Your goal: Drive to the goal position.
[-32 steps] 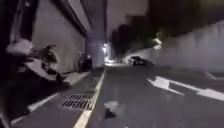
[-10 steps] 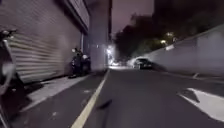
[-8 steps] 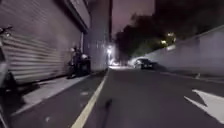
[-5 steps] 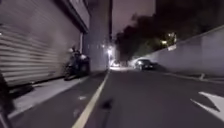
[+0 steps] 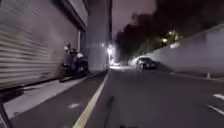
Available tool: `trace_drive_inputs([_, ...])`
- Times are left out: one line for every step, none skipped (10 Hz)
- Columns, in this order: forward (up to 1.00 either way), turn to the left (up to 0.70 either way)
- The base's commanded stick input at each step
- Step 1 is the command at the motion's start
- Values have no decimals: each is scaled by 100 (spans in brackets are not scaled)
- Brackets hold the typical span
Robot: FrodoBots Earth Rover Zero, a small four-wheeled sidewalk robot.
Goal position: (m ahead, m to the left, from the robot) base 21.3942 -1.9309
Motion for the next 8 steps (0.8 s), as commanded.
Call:
trace_drive_inputs([70, 0])
trace_drive_inputs([24, 0])
trace_drive_inputs([20, 0])
trace_drive_inputs([37, 0])
trace_drive_inputs([45, 0])
trace_drive_inputs([45, 0])
trace_drive_inputs([45, 0])
trace_drive_inputs([45, 0])
